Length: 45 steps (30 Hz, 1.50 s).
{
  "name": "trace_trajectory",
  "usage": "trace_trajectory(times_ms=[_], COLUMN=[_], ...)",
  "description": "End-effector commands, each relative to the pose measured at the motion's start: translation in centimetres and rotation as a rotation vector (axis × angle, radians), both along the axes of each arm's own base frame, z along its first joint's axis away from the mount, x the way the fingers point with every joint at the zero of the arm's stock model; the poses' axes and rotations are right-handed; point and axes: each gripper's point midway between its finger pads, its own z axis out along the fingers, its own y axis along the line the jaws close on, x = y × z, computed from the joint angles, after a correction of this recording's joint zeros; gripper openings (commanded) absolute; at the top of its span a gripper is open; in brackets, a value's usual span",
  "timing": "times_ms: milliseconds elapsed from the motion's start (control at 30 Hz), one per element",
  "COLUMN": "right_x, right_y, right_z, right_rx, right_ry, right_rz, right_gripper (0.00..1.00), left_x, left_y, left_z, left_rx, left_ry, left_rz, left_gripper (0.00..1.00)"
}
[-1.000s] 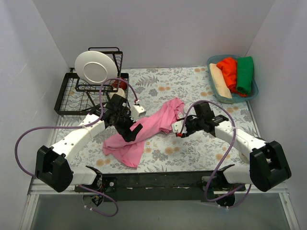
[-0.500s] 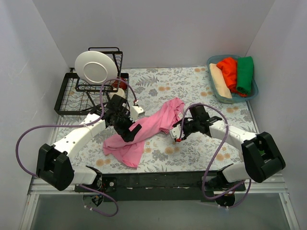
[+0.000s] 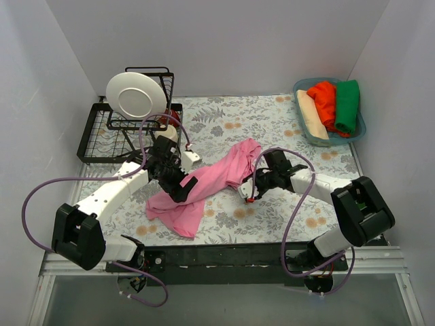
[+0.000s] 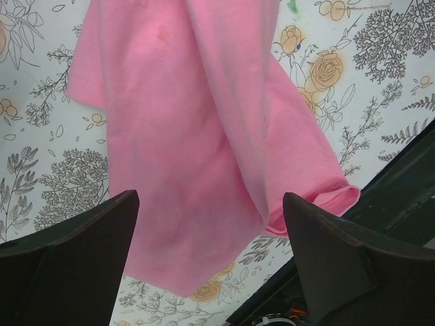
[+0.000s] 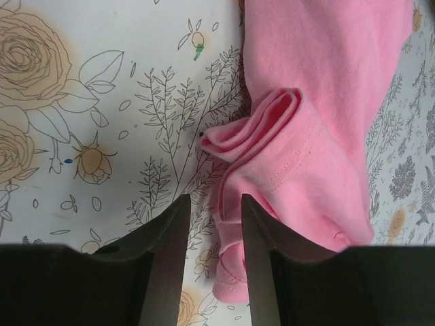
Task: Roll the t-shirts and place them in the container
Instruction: Flatten out the T-shirt at the center of the board.
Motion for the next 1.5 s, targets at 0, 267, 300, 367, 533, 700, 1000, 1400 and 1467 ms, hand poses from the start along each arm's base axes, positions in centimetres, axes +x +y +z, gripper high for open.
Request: trace_trajectory(times_ms=[0,267,300,367,533,700,1000,1400,1467], right_x=[1.8,3.2,3.4,3.8,4.2,5.0,6.4,7.8,9.4], right_y=[1.0,1.2,1.2,1.3,1.3,1.7,0.0,-5.2,-7.1], right_z=[0.7,0.4,0.4,0.4,0.2,1.1,10.7,21.4,23.9], right_rx=[0.019,0.006,0.010,0.015,0.008,0.013,0.108,0.321,0.411], right_ry=[-0.064,-0.061,-0.064,-0.079,-0.068,-0.047,0.107,0.477,0.479], right_rz=[0.004,-0.038,-0.045,-0.056,-0.079,-0.109,-0.348,-0.869,-0.986], right_gripper=[0.42,0.36,0.36,0.35,0.24,0.01,0.01,0.01,0.01], left_x=[0.4,0.9,1.0,1.1,1.1,1.0,0.7,-0.6,-1.0], left_y=[0.2,0.0,-0.1,-0.1,0.0,0.1,0.4,-0.2,-0.2], left_z=[0.6,0.5,0.6,0.6,0.5,0.4,1.3,2.9,2.8], left_rx=[-0.021,-0.035,-0.037,-0.036,-0.035,-0.032,-0.041,-0.102,-0.100], left_ry=[-0.035,-0.030,-0.036,-0.038,-0.040,-0.044,-0.080,-0.110,-0.112], left_rz=[0.022,0.033,0.033,0.034,0.031,0.033,0.020,-0.075,-0.102], left_gripper=[0.88,0.88,0.88,0.88,0.88,0.89,0.89,0.88,0.86])
